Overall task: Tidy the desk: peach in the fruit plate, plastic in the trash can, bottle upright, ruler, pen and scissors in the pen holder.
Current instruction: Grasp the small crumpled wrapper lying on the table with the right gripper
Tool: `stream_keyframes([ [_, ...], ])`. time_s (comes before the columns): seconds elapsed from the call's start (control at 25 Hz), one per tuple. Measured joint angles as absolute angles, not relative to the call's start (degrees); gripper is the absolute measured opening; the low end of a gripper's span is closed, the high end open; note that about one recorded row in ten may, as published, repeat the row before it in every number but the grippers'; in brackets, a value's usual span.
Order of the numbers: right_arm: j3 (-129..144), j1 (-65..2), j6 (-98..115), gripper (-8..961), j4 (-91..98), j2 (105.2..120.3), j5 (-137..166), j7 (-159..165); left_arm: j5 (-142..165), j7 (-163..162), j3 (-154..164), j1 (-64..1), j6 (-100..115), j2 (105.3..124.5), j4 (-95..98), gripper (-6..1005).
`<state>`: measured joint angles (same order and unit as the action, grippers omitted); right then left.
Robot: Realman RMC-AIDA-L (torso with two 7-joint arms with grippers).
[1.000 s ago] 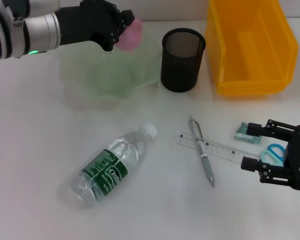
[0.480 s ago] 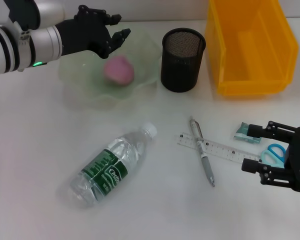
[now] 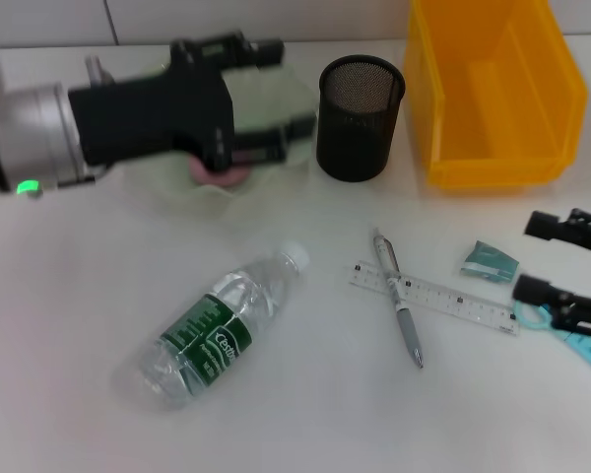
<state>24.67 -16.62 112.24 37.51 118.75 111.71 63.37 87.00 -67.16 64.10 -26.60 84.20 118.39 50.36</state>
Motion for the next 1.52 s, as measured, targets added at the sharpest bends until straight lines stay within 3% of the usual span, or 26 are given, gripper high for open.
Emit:
stream_keyframes([
  [0.28,22.31,-17.78,114.26,757,57.31,118.55,112.17,87.08,86.41,-62.17,64.83,-22.91,94.58,118.7,44.14,762],
  [0.6,29.73,-26.8,111.45,757,76.82,117.32,132.04,118.01,86.6,-52.27,65.45,-20.8,94.84,118.58,31.39,814],
  [0.72,33.8,-29.3,109.05,757,76.66,117.3,138.24,124.28,86.95,-50.38,65.58,-20.58,94.63,118.66,28.38,812],
  [0.88,43.47,-31.56,100.71,755,74.94,119.29,145.89,129.93,87.0,-50.07,65.64,-21.05,92.64,118.65,26.87,811],
  [1.52,61.52,-34.24,87.96,708,65.36,119.16,147.47,134.81,87.1,-50.48,66.87,-21.65,90.3,118.62,25.87,810],
])
